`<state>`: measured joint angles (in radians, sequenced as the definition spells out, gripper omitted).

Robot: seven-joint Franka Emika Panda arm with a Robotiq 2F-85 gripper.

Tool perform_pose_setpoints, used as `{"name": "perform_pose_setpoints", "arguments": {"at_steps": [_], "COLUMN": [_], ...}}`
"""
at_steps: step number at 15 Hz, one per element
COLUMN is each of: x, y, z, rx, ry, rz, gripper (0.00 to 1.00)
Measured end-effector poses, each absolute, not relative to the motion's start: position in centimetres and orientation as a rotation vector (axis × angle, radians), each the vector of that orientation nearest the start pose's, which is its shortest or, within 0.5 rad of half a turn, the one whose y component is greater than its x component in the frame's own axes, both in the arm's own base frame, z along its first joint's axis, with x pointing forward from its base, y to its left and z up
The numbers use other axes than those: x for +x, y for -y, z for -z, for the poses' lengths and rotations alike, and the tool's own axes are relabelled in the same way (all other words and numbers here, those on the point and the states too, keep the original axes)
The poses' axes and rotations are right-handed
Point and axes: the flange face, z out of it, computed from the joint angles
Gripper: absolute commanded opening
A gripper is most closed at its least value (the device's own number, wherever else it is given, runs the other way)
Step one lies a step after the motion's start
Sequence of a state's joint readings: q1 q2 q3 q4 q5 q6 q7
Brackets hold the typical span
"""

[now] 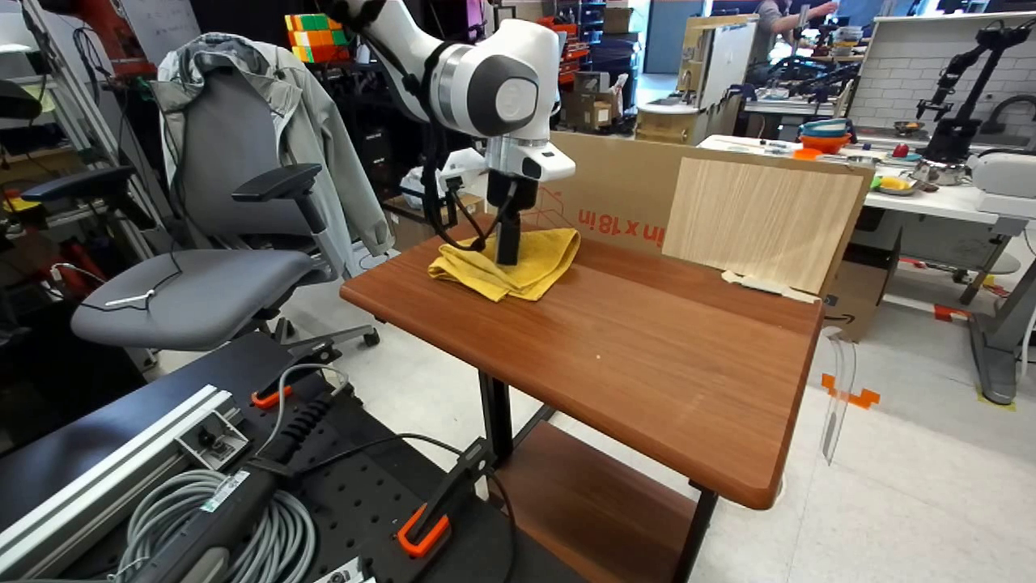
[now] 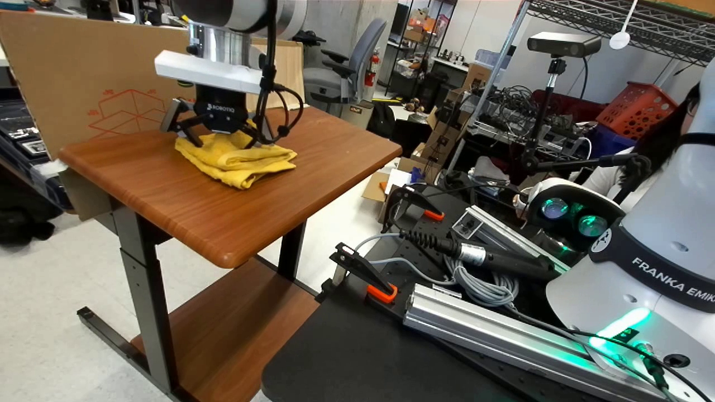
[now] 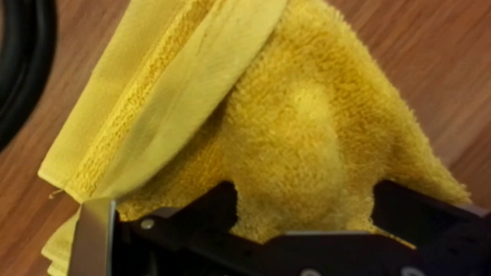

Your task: Use the towel to wipe the table

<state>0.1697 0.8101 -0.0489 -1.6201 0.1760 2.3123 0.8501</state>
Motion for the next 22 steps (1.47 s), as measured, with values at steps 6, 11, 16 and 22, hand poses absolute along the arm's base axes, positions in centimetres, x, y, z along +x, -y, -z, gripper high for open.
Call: {"name": "perform_pose_setpoints", "arguments": {"at_steps": [6,11,16,22], "x": [67.5,68.6,67.4,66.3], "y": [-6.9,4.9,16.5,20.7], "z": [-14.4,-15.5,-16.2,-15.9], "rx": [-2.802,-2.573,-2.325,-2.157], "ry": [-1.331,-1.615,-1.872,-2.014], "rz": [-0.218,-0.190,-0.166,-0.160], "gripper": [1.00,1.00,1.00,1.00]}}
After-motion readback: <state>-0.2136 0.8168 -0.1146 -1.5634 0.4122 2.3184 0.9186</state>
